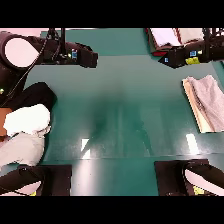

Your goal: Fold the shirts.

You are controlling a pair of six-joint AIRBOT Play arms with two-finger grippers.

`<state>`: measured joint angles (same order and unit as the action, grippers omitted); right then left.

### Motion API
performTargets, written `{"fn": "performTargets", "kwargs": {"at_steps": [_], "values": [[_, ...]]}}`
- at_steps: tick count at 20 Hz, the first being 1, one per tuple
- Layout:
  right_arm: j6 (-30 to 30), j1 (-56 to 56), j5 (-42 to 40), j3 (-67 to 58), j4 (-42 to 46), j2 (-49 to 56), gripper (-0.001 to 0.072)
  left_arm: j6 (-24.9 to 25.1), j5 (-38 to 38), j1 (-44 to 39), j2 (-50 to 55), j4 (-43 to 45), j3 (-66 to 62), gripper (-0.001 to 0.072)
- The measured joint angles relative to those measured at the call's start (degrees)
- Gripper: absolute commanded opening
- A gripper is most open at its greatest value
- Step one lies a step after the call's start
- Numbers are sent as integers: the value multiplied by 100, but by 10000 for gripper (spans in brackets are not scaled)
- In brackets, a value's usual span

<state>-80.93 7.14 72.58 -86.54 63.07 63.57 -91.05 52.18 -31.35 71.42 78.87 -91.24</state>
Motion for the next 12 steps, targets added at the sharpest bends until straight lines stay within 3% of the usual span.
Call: {"fn": "performTargets", "kwargs": {"at_steps": [12], "values": [[0,22,4,0,-7,7,14,-22,-66,0,0,-2,0,27]]}}
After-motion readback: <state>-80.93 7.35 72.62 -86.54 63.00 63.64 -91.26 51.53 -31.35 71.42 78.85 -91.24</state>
